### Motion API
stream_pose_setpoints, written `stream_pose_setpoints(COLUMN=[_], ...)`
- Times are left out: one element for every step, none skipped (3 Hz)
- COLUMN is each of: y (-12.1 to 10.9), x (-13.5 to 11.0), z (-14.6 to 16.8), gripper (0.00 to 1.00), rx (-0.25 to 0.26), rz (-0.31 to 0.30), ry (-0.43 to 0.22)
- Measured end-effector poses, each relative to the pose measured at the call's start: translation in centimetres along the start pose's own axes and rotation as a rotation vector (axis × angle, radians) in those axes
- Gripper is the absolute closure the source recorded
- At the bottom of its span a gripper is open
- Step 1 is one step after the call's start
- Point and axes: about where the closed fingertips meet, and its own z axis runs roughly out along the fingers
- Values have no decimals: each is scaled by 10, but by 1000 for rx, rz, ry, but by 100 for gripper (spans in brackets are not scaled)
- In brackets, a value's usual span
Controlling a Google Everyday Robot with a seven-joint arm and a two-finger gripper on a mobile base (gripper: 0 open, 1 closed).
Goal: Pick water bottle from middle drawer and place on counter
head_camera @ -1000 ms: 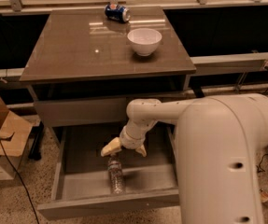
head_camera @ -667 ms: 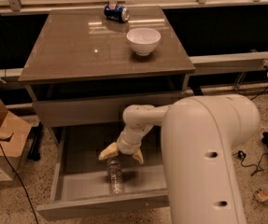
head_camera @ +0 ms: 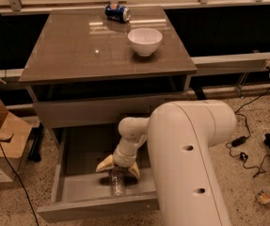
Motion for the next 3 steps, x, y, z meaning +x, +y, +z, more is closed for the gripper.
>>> stream_pose_setpoints(y=[0,-2,-6], x=[6,7,11], z=[8,8,11], gripper=[23,47,70], rx=[-2,-3,-18], rz=[10,12,20], ry=[21,21,27])
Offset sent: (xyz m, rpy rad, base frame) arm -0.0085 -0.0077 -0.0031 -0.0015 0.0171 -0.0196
